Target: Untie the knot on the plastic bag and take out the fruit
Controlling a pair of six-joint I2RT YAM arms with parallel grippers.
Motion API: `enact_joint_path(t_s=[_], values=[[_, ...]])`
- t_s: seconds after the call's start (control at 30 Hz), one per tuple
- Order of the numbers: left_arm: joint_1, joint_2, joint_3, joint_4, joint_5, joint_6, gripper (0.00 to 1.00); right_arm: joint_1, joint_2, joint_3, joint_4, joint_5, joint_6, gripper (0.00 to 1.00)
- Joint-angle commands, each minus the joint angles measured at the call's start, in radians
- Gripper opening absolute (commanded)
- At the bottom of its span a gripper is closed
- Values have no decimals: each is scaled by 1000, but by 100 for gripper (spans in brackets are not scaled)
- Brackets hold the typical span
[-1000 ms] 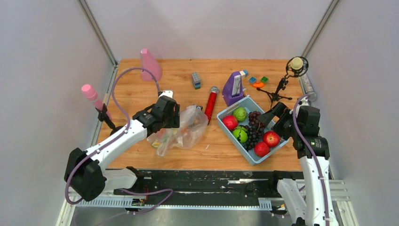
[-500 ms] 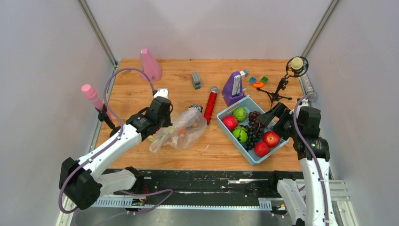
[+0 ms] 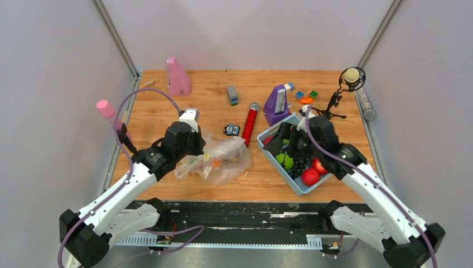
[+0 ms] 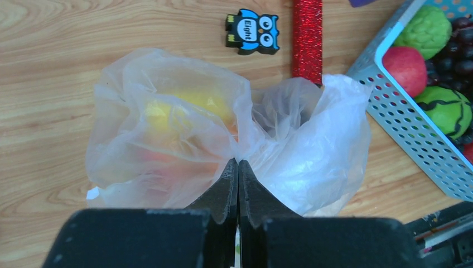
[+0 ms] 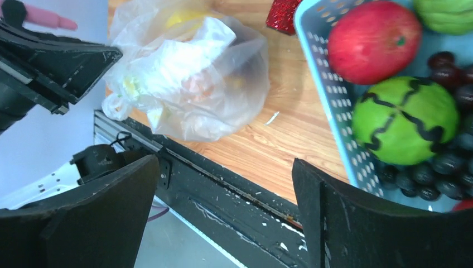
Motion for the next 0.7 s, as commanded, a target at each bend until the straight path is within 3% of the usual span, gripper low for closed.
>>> enact_joint_path(t_s=[0.0, 0.17, 0.33, 0.67], values=[[-4, -44, -29, 106, 112, 32, 0, 195, 111, 77, 150, 170, 59, 94], [-3, -64, -45, 123, 171, 20, 0, 324, 313, 197, 164, 304, 151, 100], [-3, -98, -65, 121, 169, 9, 0, 361, 458, 238, 227, 255, 273, 97], [-3, -114, -89, 104, 166, -15, 0, 415, 681, 309, 260, 225, 327, 92]])
